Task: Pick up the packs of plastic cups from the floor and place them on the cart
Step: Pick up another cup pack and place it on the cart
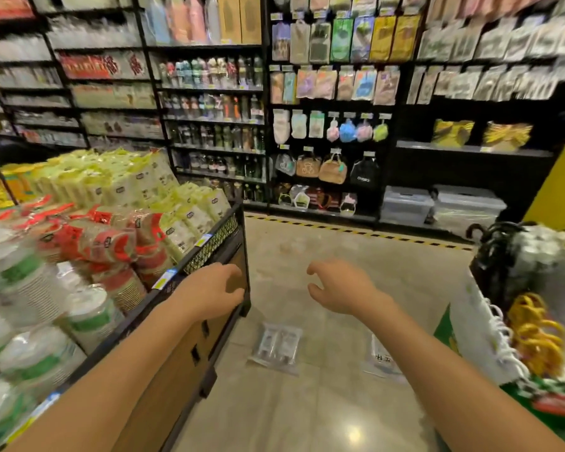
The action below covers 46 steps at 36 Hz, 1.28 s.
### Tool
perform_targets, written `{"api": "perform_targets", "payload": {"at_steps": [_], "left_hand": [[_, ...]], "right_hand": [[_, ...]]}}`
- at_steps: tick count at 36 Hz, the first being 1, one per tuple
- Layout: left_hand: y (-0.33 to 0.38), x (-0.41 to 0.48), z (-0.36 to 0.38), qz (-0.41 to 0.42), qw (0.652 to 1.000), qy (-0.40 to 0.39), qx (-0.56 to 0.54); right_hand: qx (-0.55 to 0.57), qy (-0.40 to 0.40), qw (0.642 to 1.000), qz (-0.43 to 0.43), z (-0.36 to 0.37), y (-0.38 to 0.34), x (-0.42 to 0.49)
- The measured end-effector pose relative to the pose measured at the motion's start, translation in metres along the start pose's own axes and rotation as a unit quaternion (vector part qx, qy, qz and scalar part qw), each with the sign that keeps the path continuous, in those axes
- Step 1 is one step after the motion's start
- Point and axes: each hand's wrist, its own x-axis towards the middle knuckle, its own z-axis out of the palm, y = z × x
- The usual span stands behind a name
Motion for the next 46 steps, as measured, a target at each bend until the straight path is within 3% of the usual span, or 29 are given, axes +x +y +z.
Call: {"api": "perform_targets", "payload": {"at_steps": [20,30,46], "left_hand": [[-0.104,0.243,-0.007,0.082,0.996,-0.016,-0.043],[-0.115,0.367,0.019,0.093,0.993,-0.056,-0.049],[-0.136,0.568,0.177,-0.013,0.985,-0.090,-0.149]], "right_hand": [[0.006,-0.010,0.993,0.113,0.020,0.015,0.212],[0.032,-0.020,0.989,0.146,0.043,0.071,0.313],[0.119,-0.096,0.971,0.183,0.234,0.220,0.500]]}}
